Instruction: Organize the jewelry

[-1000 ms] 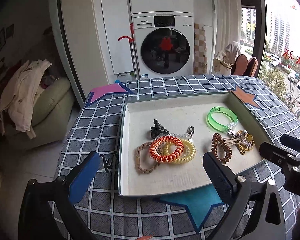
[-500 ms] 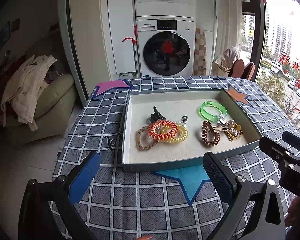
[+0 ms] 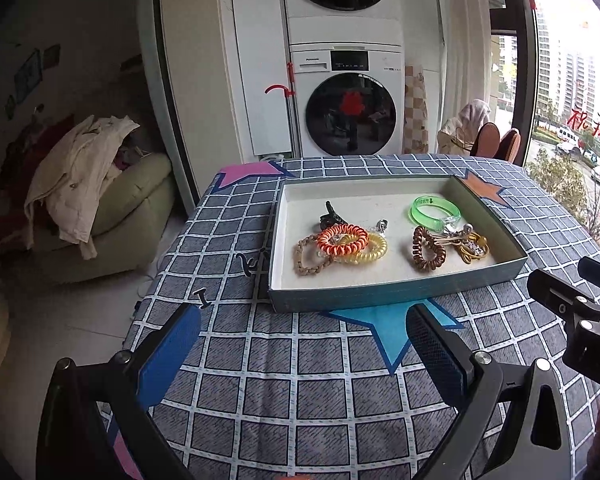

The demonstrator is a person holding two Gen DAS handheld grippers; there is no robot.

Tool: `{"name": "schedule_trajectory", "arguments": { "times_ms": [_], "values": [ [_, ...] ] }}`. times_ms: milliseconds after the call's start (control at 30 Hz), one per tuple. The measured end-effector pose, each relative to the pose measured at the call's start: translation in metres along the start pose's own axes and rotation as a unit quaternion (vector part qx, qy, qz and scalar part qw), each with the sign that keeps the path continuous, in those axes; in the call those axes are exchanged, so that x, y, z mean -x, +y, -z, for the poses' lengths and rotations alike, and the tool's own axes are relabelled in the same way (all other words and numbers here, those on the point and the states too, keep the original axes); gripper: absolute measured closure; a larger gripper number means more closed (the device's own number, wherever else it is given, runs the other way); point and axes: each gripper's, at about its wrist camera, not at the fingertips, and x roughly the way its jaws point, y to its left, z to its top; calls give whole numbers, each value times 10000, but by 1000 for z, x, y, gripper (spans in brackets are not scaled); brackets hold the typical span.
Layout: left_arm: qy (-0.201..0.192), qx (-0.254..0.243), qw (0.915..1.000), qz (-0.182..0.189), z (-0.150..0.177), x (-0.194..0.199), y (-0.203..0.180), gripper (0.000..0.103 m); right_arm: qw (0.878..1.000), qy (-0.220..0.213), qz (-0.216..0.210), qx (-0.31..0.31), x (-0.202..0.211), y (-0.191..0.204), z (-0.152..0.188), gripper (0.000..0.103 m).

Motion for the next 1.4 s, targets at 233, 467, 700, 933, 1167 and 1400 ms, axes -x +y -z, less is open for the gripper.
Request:
{"name": "schedule_trajectory", "arguments": {
  "times_ms": [233,467,700,933,1167,1400],
  "values": [
    [4,6,10000,-27,1,2,-1,0,9999,-54,62,71,3,2,0,15],
    [52,24,10000,-2,1,2,-1,0,10000,-54,51,62,3,2,0,15],
    [82,50,10000,-27,2,1,0,0,10000,-54,51,57,3,2,-1,15],
    [97,57,9999,-22,2,0,0,0,10000,-53,44,62,4,2,-1,15],
    [102,49,9999,-26,2,0,0,0,10000,-61,52,38,5,0,-2,15],
    [111,44,9999,-29,2,-1,0,0,10000,-60,53,32,5,1,-3,15]
  ]
}}
